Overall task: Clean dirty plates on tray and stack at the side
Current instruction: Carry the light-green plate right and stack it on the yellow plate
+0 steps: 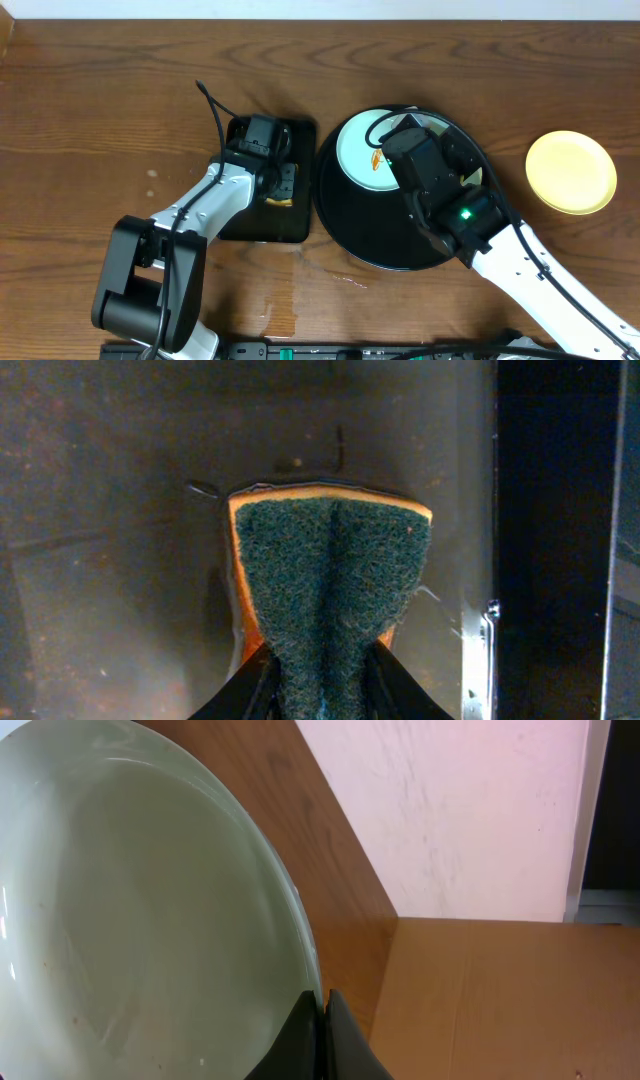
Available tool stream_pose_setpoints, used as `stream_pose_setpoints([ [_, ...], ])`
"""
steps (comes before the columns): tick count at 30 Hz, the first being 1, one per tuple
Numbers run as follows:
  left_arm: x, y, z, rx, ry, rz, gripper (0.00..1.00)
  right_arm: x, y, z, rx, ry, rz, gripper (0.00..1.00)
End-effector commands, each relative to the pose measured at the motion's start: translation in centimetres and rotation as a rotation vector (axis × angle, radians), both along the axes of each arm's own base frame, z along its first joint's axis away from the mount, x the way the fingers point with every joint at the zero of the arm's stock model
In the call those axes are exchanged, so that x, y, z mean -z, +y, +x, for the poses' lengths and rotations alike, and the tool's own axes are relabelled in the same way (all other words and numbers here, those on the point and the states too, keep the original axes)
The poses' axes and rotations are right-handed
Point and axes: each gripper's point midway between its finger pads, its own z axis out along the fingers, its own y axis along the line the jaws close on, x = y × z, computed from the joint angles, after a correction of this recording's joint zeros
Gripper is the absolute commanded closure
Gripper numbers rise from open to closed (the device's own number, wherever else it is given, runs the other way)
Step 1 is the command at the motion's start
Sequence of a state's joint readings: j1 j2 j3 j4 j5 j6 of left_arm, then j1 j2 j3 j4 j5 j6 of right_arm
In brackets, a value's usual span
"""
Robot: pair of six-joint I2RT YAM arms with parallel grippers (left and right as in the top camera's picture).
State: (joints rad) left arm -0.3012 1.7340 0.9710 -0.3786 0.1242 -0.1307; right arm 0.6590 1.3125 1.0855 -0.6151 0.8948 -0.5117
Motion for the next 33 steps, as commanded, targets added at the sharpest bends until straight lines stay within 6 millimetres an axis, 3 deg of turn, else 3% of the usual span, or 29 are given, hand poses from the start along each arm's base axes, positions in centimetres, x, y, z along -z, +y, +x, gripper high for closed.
stream_pose_setpoints([
  [1,0.6,0.6,-0.4,-0.014,0.015,0.019,0.73,-1.6,0.0,0.1,0.01,-0.046,0.0,0.99],
  [6,0.6,0.6,-0.4,-0.014,0.015,0.019,0.73,-1.8,-0.3,0.4,0.059,-0.091,0.079,0.99],
  [12,0.6,0.6,-0.4,-0.014,0.015,0.02,0.73,-0.2,-4.4,1.3,0.359,-0.194,0.475,0.99],
  [22,0.6,0.6,-0.4,-0.014,0.015,0.019,0.73,2.7,-15.6,1.9,0.87,-0.328,0.986,0.99],
  [28,0.6,0.6,-0.4,-0.014,0.016,0.02,0.73,4.2,-23.6,0.1,1.141,-0.458,1.028,0.99],
  [33,0.6,0.6,-0.4,-0.014,0.016,0.02,0.73,5.8,-27.9,-0.5,1.253,-0.509,1.014,0.99],
])
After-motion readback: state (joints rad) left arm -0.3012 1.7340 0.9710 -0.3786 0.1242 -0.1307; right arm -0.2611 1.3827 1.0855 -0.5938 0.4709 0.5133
